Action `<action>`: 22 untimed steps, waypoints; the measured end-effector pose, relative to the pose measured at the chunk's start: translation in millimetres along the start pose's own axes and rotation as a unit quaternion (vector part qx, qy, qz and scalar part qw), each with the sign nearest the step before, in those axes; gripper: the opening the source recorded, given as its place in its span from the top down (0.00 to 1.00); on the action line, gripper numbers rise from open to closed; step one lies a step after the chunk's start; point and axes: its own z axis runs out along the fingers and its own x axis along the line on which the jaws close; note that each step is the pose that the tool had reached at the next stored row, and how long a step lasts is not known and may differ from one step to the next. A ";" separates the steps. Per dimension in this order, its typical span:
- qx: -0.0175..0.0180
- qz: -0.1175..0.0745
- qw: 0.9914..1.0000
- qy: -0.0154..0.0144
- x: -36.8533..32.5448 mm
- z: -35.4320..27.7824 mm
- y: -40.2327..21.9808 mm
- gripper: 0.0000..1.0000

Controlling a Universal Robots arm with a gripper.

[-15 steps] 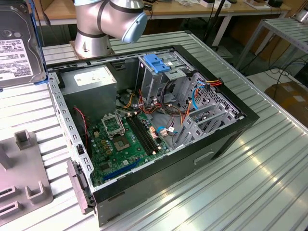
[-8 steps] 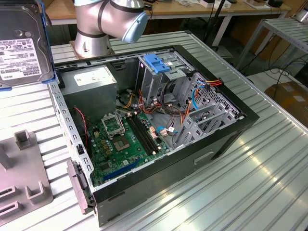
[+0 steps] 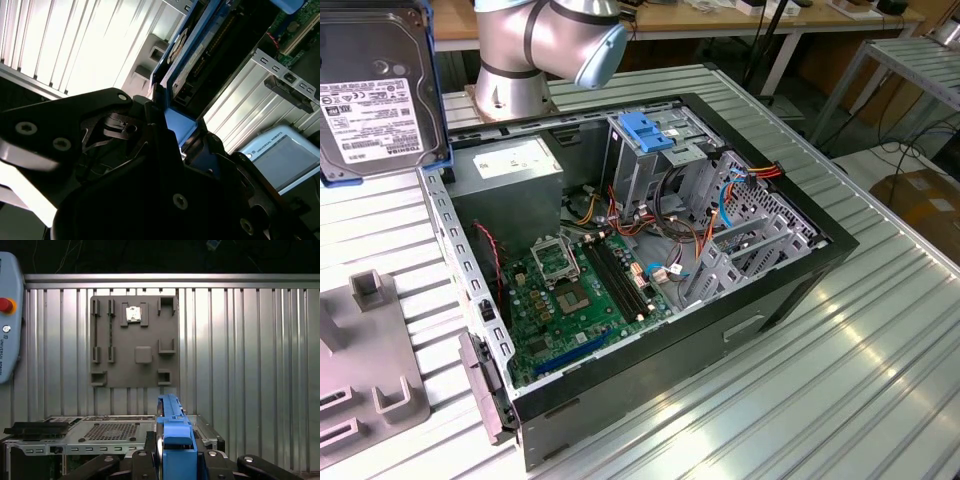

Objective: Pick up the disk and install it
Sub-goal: 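Pick up the disk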

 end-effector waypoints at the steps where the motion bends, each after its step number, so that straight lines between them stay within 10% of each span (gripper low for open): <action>1: 0.000 0.000 1.000 0.000 0.0 0.0 -1.1 0.63; 22: 0.000 0.003 1.000 0.000 1.5 0.6 -38.2 0.63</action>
